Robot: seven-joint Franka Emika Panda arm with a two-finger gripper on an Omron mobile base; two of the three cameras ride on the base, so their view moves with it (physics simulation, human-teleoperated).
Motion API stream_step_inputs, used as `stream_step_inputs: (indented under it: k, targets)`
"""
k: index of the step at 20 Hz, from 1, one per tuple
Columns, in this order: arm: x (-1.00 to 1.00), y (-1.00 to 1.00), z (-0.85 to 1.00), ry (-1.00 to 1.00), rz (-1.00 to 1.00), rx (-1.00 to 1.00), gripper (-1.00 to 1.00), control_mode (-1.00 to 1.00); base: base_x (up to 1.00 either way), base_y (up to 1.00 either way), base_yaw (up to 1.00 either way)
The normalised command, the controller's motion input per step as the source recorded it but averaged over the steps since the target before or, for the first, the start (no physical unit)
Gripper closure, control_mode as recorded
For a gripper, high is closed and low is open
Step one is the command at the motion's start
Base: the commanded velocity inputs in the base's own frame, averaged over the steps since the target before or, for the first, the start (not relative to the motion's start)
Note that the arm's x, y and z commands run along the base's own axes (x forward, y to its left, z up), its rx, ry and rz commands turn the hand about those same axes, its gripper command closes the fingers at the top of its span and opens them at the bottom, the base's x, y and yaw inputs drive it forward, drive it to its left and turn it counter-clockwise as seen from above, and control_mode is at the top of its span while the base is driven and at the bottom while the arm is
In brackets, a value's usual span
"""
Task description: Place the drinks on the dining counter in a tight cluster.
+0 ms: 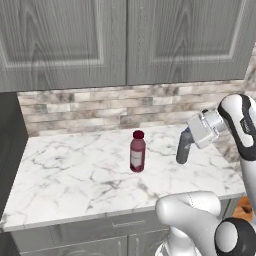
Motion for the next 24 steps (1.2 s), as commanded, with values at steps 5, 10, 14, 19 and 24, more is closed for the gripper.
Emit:
stream_step_inputs:
  k: [5, 10, 14, 19, 24]
  targets:
    - [-0.25, 0.02, 0.46, -0.06, 0.0, 0.0, 1.0, -1.0, 0.0, 0.0, 0.0]
    - [-0.02, 0.0, 0.0, 0.0, 0.0, 0.0, 1.0, -1.0, 0.0, 0.0, 0.0]
    - [0.0, 0.0, 0.0, 0.0, 0.0, 0.0, 1.0, -1.0, 0.0, 0.0, 0.0]
    - [0.0, 0.0, 0.0, 0.0, 0.0, 0.0, 1.0, 1.0, -0.69, 0.0, -0.01]
    - [0.0, 0.0, 0.0, 0.0, 0.0, 0.0, 1.0, 1.0, -1.0, -0.14, -0.03]
